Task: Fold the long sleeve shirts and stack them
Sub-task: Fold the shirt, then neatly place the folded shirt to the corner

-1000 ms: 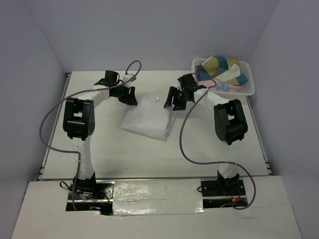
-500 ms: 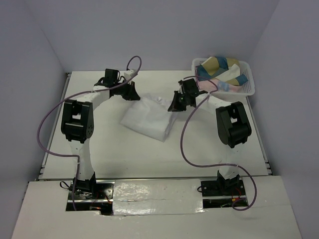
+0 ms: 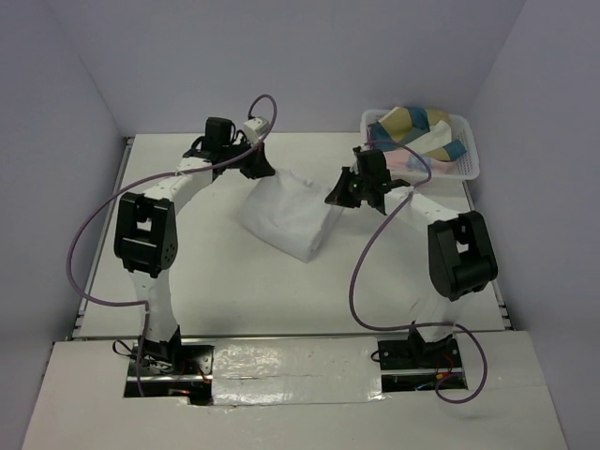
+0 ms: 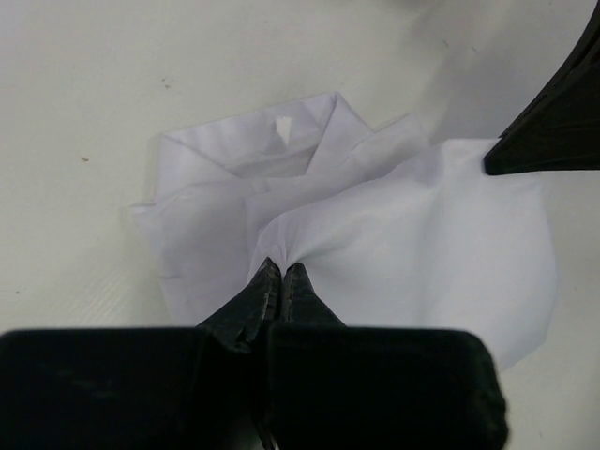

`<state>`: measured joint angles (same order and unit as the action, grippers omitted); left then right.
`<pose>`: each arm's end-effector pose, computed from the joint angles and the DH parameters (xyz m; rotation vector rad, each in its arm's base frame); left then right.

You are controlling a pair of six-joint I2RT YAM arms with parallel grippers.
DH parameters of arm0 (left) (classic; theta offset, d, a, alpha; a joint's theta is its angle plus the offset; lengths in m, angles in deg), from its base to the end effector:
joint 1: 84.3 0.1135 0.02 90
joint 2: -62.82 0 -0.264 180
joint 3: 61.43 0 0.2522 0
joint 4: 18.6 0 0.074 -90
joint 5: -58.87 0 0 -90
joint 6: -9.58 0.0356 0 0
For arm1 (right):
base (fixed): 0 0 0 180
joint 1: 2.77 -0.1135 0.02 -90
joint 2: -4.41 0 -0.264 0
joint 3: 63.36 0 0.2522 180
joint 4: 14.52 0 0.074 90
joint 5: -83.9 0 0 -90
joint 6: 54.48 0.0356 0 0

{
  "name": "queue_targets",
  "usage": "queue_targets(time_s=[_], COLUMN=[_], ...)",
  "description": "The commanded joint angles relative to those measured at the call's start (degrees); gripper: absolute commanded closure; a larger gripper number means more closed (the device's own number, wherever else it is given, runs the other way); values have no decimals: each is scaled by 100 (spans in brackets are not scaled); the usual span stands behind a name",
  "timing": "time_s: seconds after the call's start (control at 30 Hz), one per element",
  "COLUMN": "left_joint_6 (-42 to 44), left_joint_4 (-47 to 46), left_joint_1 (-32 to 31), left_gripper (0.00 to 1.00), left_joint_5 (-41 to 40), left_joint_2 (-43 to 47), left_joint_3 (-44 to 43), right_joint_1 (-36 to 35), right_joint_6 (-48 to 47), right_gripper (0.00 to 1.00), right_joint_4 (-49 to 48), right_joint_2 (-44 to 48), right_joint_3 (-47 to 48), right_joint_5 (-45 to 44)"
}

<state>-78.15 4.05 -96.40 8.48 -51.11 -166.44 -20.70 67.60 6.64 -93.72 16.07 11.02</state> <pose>0.4476 -0.1192 0.2626 0.6650 1.9792 -0.8325 0.3575 0.1267 0.2248 0.1253 2.3535 0.7856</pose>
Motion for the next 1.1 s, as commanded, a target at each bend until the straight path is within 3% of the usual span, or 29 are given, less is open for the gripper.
queue_targets(time_s=[0.0,0.1,0.17,0.2,0.23,0.3,0.47,0.5,0.53,0.6,0.67,0.7,0.83,0.93,1.07], left_joint_6=[-86,-129,-156,-182,-174,-182,-437,-463,-481,-499,-534,-534,-534,-341,291], left_joint_4=[52,-88,-106,-98,-71,60,394,543,614,841,957,1001,941,825,2007], left_joint_1=[-12,-73,-135,-144,-161,-153,-152,-144,-144,-135,-117,-109,-143,-424,-1162], left_gripper=[100,98,85,80,67,57,43,34,32,22,20,13,14,20,23], left_joint_5=[-411,-577,-814,-885,-1033,-1297,-2299,-2405,-2571,-2687,-2809,-2836,-2644,-1837,-1229], left_joint_2=[-322,-629,-762,-893,-964,-1113,-1228,-1228,-1219,-1176,-1105,-1001,-623,-122,-41], left_joint_3=[-403,-535,-631,-762,-842,-1078,-1483,-1615,-1686,-1939,-2116,-2256,-2469,-2118,-1950], right_joint_1=[132,159,202,220,220,229,229,229,220,220,203,194,132,132,132], right_joint_6=[-61,149,220,194,150,-103,-456,-526,-579,-702,-764,-816,-747,-545,-431], right_gripper=[100,100,96,83,77,68,57,49,48,42,38,33,27,24,24], right_joint_4=[60,-115,-264,-283,-283,-29,867,982,1148,1229,1281,1316,1597,1721,1703], right_joint_2=[-347,-400,-453,-549,-628,-892,-1375,-1402,-1402,-1271,-991,-893,-287,257,1100], right_joint_3=[271,105,69,147,235,656,1535,1615,1685,1783,1835,1844,1827,1468,493], right_joint_5=[-297,-516,-631,-710,-806,-947,-1571,-1641,-1703,-1704,-1887,-1914,-1950,-1871,-1905])
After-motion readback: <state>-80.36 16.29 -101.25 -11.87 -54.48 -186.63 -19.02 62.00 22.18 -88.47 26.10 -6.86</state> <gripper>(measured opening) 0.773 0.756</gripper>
